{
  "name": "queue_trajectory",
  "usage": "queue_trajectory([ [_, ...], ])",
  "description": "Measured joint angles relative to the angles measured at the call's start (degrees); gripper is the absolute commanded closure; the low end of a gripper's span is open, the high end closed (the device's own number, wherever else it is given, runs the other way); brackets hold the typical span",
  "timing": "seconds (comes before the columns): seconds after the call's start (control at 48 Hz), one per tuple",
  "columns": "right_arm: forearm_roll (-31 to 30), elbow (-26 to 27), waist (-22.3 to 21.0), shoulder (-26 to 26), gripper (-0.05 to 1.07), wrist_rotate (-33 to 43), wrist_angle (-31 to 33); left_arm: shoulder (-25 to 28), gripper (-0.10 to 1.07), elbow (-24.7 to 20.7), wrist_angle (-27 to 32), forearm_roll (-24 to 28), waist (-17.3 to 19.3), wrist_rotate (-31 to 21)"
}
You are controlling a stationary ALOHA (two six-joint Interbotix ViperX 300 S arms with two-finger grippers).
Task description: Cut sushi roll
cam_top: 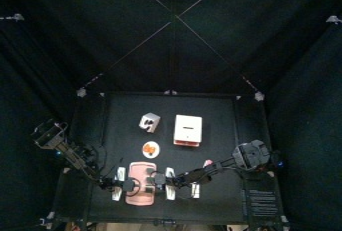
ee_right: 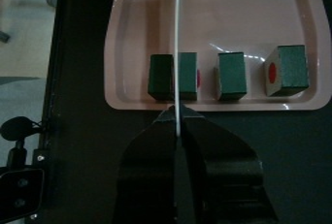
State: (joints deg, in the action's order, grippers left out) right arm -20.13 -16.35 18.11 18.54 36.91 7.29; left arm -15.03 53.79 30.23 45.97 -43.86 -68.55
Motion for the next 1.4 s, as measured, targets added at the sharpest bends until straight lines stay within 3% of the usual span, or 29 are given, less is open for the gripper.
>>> queue_trajectory([
  [1.396, 0.09, 0.26, 0.62, 0.44, 0.65, 0.0, -0.18, 0.18, 0.57, -0.26, -1.05, 0.0, -0.35, -0.18],
])
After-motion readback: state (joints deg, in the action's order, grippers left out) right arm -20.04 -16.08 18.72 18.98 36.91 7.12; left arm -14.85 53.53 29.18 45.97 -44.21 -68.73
